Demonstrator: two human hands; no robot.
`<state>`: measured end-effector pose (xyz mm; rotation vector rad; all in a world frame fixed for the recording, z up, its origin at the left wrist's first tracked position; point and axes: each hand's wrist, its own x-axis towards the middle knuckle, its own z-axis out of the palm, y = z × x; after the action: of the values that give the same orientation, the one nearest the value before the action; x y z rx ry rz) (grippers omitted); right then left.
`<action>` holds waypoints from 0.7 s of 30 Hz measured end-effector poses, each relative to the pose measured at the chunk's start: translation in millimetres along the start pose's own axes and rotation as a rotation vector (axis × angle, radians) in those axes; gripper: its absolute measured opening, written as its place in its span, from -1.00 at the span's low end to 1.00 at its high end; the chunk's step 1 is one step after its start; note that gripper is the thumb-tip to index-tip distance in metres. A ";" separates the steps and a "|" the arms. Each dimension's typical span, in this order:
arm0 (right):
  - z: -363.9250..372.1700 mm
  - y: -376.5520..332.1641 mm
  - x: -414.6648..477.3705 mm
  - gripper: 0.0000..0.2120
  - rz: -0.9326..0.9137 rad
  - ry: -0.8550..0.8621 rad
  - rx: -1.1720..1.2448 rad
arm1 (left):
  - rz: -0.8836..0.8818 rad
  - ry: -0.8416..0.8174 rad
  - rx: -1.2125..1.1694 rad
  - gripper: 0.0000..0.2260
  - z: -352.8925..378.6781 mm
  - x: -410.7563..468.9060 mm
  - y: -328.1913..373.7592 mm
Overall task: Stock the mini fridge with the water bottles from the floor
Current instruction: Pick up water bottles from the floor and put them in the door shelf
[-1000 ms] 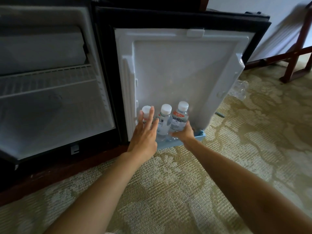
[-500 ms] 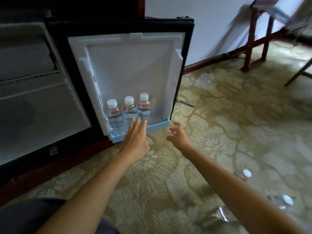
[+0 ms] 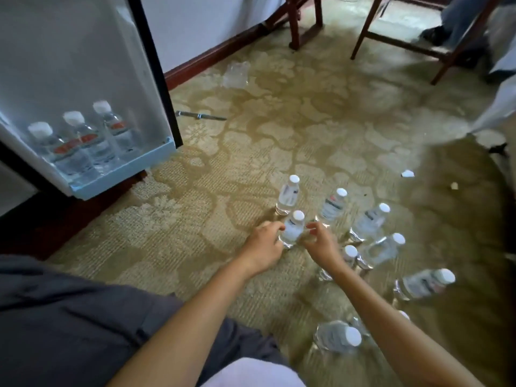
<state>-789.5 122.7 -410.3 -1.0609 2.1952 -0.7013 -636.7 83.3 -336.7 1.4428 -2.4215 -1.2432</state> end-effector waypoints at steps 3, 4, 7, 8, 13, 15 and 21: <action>-4.8 42.5 -18.0 -0.57 0.048 0.065 -0.143 | 0.032 -0.110 0.030 -0.62 33.0 -11.2 8.8; -6.1 53.8 -22.2 -0.53 0.075 0.100 -0.148 | 0.042 -0.145 0.048 -0.62 40.4 -14.1 10.3; -7.9 77.7 -23.7 -0.43 0.145 0.181 -0.119 | 0.047 -0.211 0.085 -0.61 51.7 -18.0 10.6; -8.2 82.5 -21.8 -0.40 0.172 0.188 -0.124 | 0.042 -0.223 0.097 -0.62 52.7 -18.0 10.2; -11.5 88.1 -4.8 -0.39 0.242 0.113 -0.210 | 0.015 -0.232 0.152 -0.60 51.5 -9.7 12.8; -13.6 86.1 0.3 -0.56 0.237 0.122 -0.271 | 0.002 -0.224 0.153 -0.60 52.8 -6.5 15.9; -11.3 84.6 0.6 -0.71 0.155 0.012 -0.335 | -0.024 -0.199 0.128 -0.61 60.1 -4.0 12.7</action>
<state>-840.3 170.4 -459.7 -1.0302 2.4300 -0.2765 -669.0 125.7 -367.4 1.4471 -2.6647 -1.3179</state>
